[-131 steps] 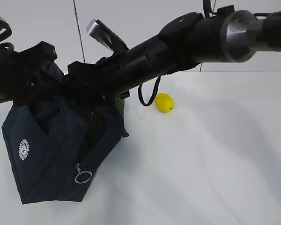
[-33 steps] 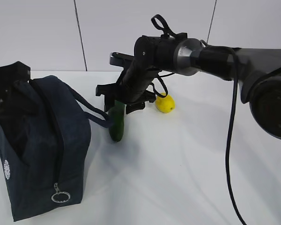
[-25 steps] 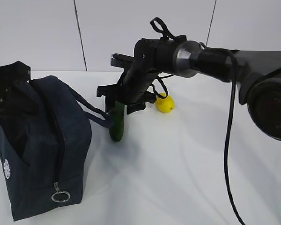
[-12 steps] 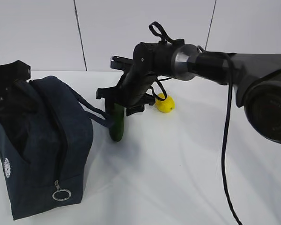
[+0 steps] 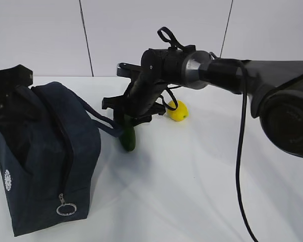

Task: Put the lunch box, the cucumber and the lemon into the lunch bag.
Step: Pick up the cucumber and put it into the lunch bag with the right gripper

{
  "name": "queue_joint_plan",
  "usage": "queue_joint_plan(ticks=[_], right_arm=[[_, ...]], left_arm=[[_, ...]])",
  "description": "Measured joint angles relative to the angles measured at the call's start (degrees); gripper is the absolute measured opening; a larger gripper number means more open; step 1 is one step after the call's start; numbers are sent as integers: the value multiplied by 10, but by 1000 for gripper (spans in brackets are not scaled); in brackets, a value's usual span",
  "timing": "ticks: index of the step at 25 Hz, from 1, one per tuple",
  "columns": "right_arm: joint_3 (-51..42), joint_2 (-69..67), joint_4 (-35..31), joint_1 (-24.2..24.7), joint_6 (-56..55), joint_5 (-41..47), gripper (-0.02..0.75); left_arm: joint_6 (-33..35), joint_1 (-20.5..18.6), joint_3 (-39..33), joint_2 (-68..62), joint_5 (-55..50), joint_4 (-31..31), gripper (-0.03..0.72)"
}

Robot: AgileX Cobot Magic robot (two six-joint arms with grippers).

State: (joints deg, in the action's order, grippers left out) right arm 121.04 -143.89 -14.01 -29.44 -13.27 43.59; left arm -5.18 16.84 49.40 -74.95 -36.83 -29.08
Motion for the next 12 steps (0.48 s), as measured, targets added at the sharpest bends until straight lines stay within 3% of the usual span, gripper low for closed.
queue_joint_plan(ticks=[6,12], right_arm=[[28,-1,22,0,0,24,368],[58,-1,35,0,0,67,365]], left_arm=[[0,0,0,0,0,0,30],[0,0,0,0,0,0,30]])
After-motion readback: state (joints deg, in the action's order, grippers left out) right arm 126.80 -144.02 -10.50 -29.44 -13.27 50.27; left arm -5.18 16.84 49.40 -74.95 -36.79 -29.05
